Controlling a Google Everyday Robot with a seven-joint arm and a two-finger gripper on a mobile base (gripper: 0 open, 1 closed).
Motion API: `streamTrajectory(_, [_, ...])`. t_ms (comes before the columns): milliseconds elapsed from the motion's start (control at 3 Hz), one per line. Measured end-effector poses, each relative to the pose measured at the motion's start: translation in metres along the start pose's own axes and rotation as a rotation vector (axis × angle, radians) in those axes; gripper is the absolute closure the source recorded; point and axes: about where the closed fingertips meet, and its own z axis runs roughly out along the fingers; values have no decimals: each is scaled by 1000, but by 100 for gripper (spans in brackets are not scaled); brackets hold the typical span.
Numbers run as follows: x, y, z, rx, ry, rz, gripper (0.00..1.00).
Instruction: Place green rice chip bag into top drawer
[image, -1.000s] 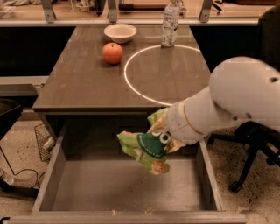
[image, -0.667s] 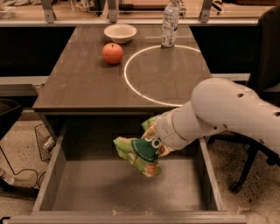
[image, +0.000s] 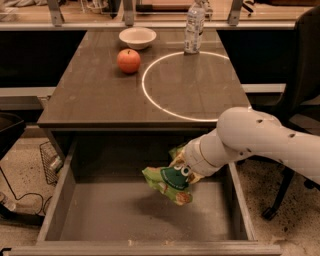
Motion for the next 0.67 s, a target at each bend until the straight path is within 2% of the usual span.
streamTrajectory(667, [12, 39, 28, -22, -108, -123, 100])
